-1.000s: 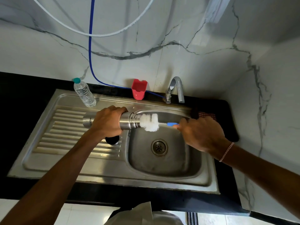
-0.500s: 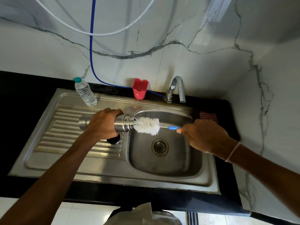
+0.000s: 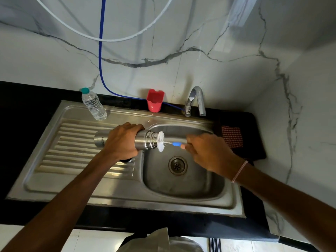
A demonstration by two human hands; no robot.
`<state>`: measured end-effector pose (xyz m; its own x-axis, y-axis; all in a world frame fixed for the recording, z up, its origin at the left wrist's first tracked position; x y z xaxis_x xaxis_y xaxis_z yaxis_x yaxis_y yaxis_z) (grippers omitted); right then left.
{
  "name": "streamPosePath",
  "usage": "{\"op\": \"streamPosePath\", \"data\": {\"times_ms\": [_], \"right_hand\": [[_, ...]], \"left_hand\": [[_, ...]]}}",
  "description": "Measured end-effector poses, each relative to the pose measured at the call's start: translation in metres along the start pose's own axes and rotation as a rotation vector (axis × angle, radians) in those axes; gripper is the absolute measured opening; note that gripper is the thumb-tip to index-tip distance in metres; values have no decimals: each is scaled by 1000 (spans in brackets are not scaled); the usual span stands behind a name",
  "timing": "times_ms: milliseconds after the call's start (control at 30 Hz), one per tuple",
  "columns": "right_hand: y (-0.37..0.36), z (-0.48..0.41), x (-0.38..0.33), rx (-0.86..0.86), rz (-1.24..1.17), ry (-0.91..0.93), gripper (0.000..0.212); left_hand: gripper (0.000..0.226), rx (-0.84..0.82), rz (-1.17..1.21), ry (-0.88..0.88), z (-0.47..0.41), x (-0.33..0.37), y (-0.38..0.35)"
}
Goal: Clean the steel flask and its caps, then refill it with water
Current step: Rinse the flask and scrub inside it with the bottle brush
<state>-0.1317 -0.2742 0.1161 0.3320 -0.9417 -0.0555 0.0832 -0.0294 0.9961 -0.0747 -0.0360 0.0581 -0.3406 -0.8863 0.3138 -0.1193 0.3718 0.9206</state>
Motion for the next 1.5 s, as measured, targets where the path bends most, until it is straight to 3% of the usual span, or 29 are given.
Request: {"op": "streamPosePath", "data": {"times_ms": [67, 133, 233, 300, 367, 400, 433, 533, 633, 767, 867, 933, 967, 1067, 1133, 1267, 1400, 1467, 1500], "right_hand": [[9, 10, -12, 289, 389, 181, 11], [8, 15, -14, 347, 456, 222, 9], [2, 11, -9, 165, 350, 161, 24], [-7, 3, -12, -45, 53, 78, 19], [-21, -5, -15, -269, -296, -62, 30], [-22, -7, -15, -290, -334, -104, 35], [-19, -9, -13, -238, -244, -100, 34], [3, -4, -14, 208, 375, 75, 20], [11, 3, -28, 385, 526, 225, 10], [6, -2, -17, 211, 243, 144, 28], [-11, -11, 0, -188, -239, 0, 48], [-10, -8, 11, -323, -529, -169, 52], [-5, -6, 13, -298, -466, -144, 51], [13, 1, 3, 152, 304, 174, 29], [13, 7, -8, 292, 463, 204, 16], [7, 15, -6, 331, 395, 234, 32], [4, 5, 21, -51, 64, 141, 84], [10, 6, 31, -100, -9, 98, 64], [17, 8, 33, -7, 88, 94, 50]], "left_hand": [[61, -72, 0, 85, 1, -6, -3], [61, -113, 7, 99, 0, -6, -5], [63, -85, -13, 60, -4, -2, -4], [62, -48, -46, -20, -6, 7, -5], [60, -24, -66, -107, -7, 17, -7], [60, -15, -59, -124, -7, 19, -9], [60, -19, -59, -120, -8, 19, -9], [63, -65, -38, -33, -9, 15, -8], [64, -98, 16, 32, -10, 13, -3], [66, -42, 17, -13, -7, 18, 6], [67, 6, 7, -37, -7, 14, 11], [68, 10, -4, -50, -8, 13, 13], [69, 0, -9, -41, -8, 13, 13], [71, -44, -14, 23, -9, 14, 10], [70, -67, 11, 65, -9, 12, 7], [70, -91, 10, 42, -9, 12, 5], [71, -121, 25, 64, -6, 5, 2], [70, -129, 12, 68, -6, 1, 0], [69, -134, 2, 75, -6, 1, -1]]}}
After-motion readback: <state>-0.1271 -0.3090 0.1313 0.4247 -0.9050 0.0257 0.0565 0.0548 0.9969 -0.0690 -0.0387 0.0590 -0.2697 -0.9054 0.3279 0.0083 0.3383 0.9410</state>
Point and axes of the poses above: each hand's wrist, its own z-axis away from the middle knuckle, its own y-axis out of the back of the hand, x = y × z, the point moved 7 cm from there along -z, towards the middle knuckle, and after that the axes turned 10 degrees about x, right-handed, at the moved point
